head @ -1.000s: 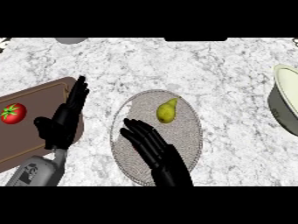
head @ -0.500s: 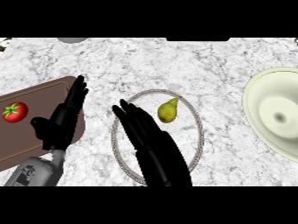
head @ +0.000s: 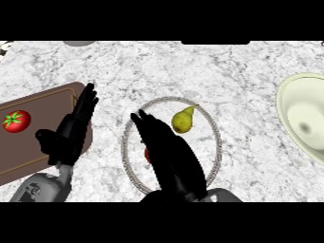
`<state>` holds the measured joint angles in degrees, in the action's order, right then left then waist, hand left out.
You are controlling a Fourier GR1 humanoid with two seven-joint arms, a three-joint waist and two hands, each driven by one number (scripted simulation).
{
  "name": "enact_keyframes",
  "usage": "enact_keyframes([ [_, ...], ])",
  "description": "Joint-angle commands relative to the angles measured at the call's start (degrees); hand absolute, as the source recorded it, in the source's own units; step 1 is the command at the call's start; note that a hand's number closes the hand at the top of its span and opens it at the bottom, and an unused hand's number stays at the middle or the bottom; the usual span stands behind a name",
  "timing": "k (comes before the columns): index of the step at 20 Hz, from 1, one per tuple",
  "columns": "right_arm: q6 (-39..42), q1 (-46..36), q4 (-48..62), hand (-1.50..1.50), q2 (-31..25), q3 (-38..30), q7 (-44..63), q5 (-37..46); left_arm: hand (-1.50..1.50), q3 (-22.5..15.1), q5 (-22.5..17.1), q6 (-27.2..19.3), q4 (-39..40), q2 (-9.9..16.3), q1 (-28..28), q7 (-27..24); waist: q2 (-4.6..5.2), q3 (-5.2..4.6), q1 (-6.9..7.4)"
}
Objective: Pick the bell pepper from the placemat and place it in the bowl
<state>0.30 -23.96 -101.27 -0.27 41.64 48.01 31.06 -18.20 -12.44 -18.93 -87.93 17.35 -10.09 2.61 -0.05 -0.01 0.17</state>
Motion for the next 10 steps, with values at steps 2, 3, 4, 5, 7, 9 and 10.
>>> enact_keyframes([
  [2, 1.32, 3.45, 2.95, -1.50, 0.25, -1.11, -4.49, -0.49, 0.00, 1.69, 2.51, 1.04, -2.52, -1.51, 1.17, 2.12, 0.02, 0.02, -0.03],
  [3, 2.98, 7.04, -2.71, -1.50, -1.33, 0.35, -4.00, 0.28, 0.00, 3.94, 1.36, 4.25, 2.86, -1.16, -0.54, -0.77, 0.03, 0.01, -0.30],
  [4, 2.08, 7.74, 1.48, -1.50, -0.88, 0.32, -7.04, 0.02, 0.00, 2.36, 2.18, 3.30, -2.45, -1.04, 1.83, 1.77, 0.01, 0.02, -0.08],
  [5, 4.73, 6.11, -0.60, -1.50, -0.29, -2.22, -6.42, -1.51, 0.00, 2.10, 3.93, 1.02, -0.94, -3.63, -1.91, 4.28, 0.02, 0.02, -0.21],
  [7, 0.42, 6.59, 5.58, -1.50, 0.23, -2.44, -11.45, -1.24, 0.00, 3.99, 3.12, 4.23, 4.53, -4.31, 0.10, -3.14, 0.10, 0.01, -0.12],
  [9, 0.97, 5.74, 0.87, -1.50, 0.24, -3.60, -9.47, -4.20, 0.00, 2.70, 5.63, 1.79, -0.52, -4.52, 2.04, -0.08, 0.02, 0.02, -0.03],
  [10, 3.07, 8.31, -1.91, -1.50, 0.25, -3.15, -9.72, -3.41, 0.00, 4.91, 4.23, 4.08, 1.08, -3.94, -0.61, 1.77, 0.02, 0.01, -0.23],
])
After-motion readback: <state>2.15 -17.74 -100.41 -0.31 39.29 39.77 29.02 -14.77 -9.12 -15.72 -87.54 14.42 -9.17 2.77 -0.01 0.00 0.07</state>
